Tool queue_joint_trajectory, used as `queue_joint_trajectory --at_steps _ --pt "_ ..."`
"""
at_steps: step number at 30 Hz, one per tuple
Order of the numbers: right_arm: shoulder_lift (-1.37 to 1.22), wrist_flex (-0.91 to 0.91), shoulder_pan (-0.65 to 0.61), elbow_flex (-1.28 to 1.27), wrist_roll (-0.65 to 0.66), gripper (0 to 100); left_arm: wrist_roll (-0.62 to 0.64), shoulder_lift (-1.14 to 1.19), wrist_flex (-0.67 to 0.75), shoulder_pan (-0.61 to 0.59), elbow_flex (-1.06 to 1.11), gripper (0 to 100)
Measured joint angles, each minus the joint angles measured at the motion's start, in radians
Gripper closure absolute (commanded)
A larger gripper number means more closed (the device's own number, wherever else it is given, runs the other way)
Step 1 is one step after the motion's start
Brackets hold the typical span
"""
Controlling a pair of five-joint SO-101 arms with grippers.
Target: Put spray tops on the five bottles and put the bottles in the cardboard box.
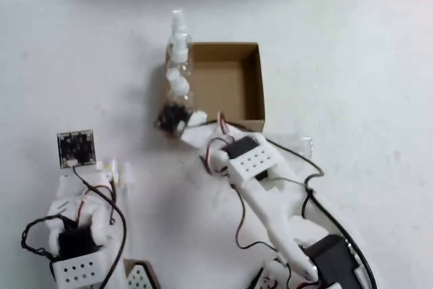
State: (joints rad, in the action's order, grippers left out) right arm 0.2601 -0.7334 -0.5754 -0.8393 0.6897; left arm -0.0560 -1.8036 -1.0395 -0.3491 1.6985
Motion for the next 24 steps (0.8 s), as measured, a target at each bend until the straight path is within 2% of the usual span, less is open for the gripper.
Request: queue_joint_trajectory --at_steps 9,15,17,19,24 --pt "0.155 -0.339 0.014 -0.011 0.385 98.2 0.0 0.0 0.0 0.0 0.0 97" --pt "0.296 -0.474 0.098 -0.011 0.442 98.2 0.0 0.0 0.0 0.0 0.0 97" --pt "0.345 -0.497 0.141 -0.011 0.425 98.3 0.0 0.0 0.0 0.0 0.0 97" --pt "0.384 -0.508 0.186 -0.011 0.344 98.3 0.0 0.0 0.0 0.0 0.0 97" --pt "0.436 -0.508 0.29 -0.011 0.017 98.1 0.0 0.0 0.0 0.0 0.0 97"
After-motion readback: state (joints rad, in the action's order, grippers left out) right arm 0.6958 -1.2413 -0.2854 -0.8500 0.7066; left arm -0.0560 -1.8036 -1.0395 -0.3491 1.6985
